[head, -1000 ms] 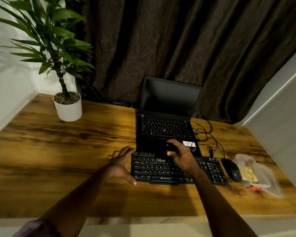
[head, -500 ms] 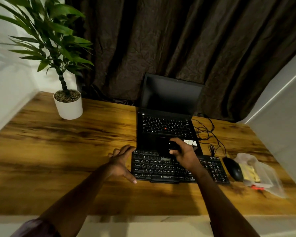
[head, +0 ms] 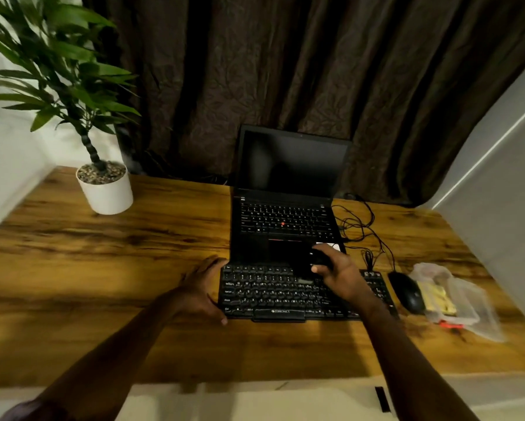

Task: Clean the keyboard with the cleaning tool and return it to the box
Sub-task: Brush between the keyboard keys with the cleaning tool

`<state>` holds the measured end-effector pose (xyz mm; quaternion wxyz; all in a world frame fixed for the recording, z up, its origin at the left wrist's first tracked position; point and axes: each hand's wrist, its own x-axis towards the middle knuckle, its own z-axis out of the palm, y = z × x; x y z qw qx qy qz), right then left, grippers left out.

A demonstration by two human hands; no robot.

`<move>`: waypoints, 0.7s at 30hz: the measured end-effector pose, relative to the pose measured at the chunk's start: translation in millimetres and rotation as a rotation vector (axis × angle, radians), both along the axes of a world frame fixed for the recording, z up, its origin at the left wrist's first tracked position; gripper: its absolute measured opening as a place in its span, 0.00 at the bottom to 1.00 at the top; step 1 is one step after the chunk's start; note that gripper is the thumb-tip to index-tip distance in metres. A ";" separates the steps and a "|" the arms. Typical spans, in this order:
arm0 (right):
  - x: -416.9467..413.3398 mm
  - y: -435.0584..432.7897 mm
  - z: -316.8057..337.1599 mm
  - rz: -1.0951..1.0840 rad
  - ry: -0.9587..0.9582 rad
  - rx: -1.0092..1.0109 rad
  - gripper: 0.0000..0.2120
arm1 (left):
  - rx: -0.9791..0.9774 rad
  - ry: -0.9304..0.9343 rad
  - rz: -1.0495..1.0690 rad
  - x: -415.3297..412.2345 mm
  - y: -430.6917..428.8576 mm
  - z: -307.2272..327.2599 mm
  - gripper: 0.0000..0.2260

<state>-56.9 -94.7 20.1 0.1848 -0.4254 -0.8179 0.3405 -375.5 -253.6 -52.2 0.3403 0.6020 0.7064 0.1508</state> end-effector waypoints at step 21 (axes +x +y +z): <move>18.9 4.8 2.4 0.022 -0.053 0.044 0.22 | -0.077 -0.017 0.005 2.0 0.9 2.1 0.72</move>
